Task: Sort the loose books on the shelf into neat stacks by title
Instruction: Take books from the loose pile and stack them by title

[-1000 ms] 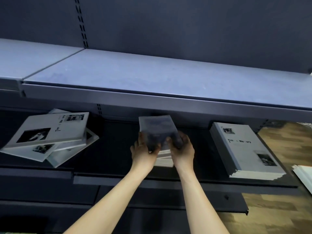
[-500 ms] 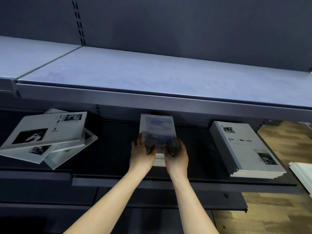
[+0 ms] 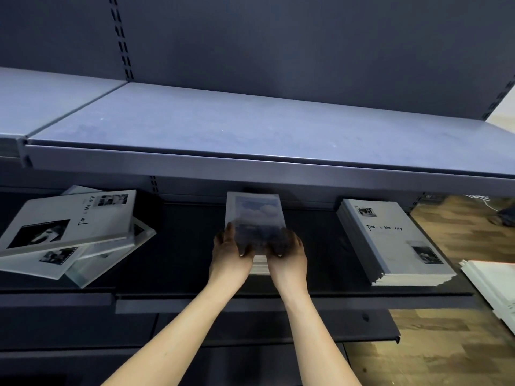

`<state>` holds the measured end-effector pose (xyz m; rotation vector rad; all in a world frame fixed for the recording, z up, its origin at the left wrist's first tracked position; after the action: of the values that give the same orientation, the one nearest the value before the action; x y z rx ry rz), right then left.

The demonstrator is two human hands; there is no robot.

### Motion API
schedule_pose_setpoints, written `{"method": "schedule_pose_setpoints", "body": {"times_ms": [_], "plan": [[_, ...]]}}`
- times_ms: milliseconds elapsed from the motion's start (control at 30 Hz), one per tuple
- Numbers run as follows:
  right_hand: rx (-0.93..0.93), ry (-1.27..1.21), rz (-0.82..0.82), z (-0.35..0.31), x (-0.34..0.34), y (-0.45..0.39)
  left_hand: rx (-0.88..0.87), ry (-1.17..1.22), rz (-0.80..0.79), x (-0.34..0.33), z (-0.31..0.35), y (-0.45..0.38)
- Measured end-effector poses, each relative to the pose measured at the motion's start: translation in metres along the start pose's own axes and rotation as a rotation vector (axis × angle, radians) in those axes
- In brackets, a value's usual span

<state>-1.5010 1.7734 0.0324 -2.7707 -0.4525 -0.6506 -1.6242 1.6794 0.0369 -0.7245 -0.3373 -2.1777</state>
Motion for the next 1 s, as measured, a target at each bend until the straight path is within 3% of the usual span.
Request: {"method": "schedule_pose_setpoints", "body": {"times_ms": [167, 433, 767, 1000], "plan": [[0.107, 0.090, 0.055, -0.014, 0.013, 0.001, -0.013, -0.036, 0.032, 0.011, 0.001, 0.003], [0.149, -0.173, -0.076, -0.049, 0.013, 0.029, -0.016, -0.014, 0.056, 0.027, -0.008, 0.023], [0.326, 0.177, -0.301, -0.056, -0.042, 0.069, 0.120, -0.217, 0.166, 0.075, -0.045, 0.075], [0.400, 0.143, -0.420, -0.081, -0.075, 0.103, 0.201, -0.206, 0.239, 0.117, -0.078, 0.103]]}}
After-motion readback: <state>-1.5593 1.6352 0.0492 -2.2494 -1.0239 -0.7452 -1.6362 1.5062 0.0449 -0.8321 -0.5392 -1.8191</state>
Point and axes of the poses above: each hand's wrist, its own y-axis away from the middle knuckle, its own x-axis out of the back of the hand, z = x × y, the point moved 6 cm from there along -y, towards the middle knuckle, and after that the axes turned 1 degree about x, right-handed, at the moved point
